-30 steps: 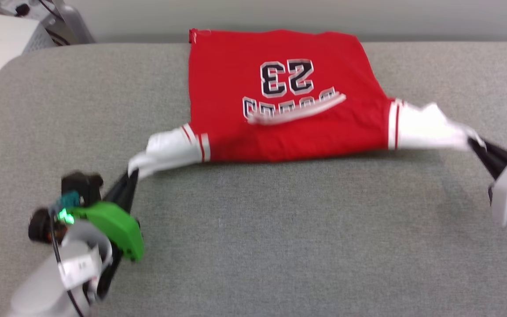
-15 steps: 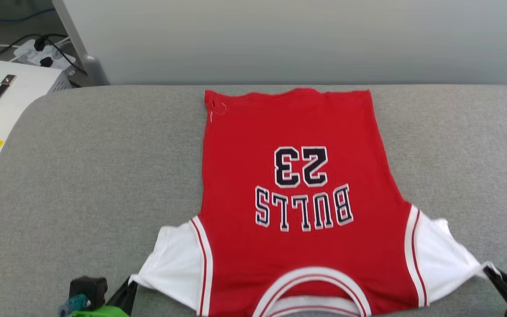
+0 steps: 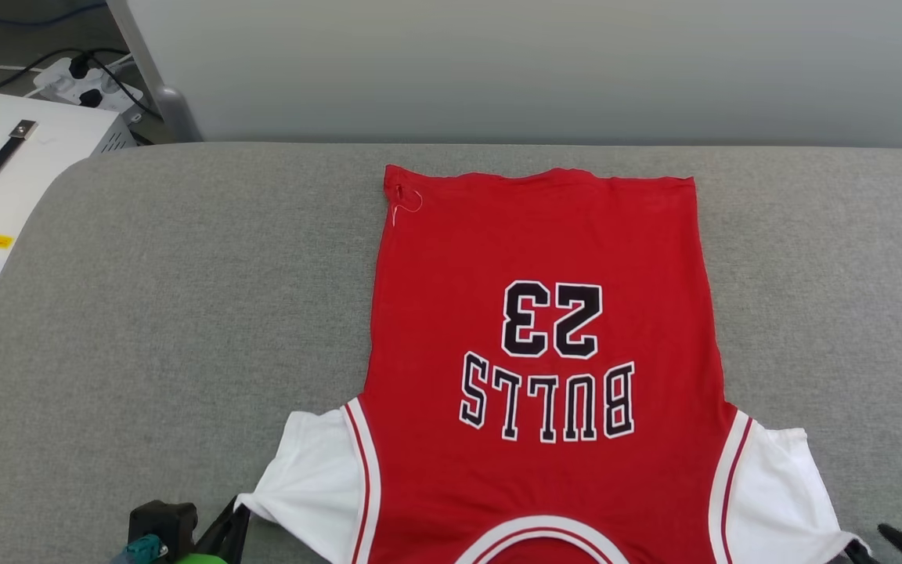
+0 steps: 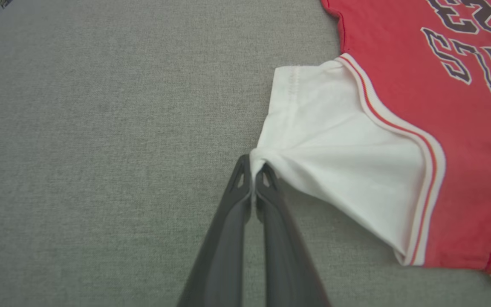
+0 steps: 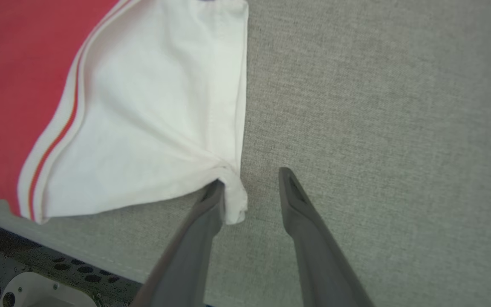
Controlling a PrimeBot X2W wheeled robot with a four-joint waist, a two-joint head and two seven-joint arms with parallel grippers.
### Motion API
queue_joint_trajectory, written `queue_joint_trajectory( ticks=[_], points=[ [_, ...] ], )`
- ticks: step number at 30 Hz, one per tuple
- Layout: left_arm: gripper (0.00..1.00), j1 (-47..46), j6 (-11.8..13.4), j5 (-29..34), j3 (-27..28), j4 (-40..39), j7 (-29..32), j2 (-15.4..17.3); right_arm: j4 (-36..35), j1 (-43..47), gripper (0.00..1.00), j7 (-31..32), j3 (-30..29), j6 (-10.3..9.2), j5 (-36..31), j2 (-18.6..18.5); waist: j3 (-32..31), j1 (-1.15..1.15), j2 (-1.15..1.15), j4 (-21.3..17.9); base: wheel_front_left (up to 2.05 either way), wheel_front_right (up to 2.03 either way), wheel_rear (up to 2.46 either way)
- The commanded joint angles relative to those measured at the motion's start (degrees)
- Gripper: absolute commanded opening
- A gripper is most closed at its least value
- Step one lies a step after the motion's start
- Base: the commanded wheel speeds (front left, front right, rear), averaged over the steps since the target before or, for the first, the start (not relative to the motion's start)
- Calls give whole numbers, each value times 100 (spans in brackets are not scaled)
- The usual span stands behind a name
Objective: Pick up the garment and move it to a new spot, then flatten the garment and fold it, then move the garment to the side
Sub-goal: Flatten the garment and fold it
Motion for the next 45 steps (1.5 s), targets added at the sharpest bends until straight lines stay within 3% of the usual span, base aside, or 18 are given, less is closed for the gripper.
queue_joint_trajectory(
  ticks=[1,10,15,20,23,30,38,45],
  points=[
    [0,-88,60,103,21,-67,-12,3,-184,35,100,111,-176,-10,-68,10,67,1,0,34,0,0,0],
    [0,-554,389,597,189,-870,-32,-55,-1860,-991,100,925,-1835,-10,-246,-126,699,1,0,308,0,0,0],
    [0,-952,453,904,143,-1170,-34,-178,-2039,-2406,100,1723,-2170,-10,-241,-133,1245,1,0,621,0,0,0],
    [0,-1293,418,1115,105,-1286,-37,-387,-1446,-3993,100,2880,-1838,-10,-192,-159,1744,1,0,943,0,0,0],
    [0,-1439,382,1170,148,-1353,-40,-554,-787,-4966,100,3897,-1527,-10,-126,-106,2038,1,0,1139,0,0,0],
    [0,-1745,295,1534,227,-1580,-43,-834,433,-6508,100,5499,-1084,-10,-451,-151,2729,1,0,1567,0,0,0],
    [0,-1906,169,1871,312,-1662,-44,-1119,1176,-7116,100,5694,-1152,-10,-953,104,3348,1,0,1811,0,0,0],
    [0,-1982,3,2048,401,-1511,-44,-1290,1571,-6625,100,5620,-929,-10,-952,186,3455,1,0,1763,0,0,0]
  ],
)
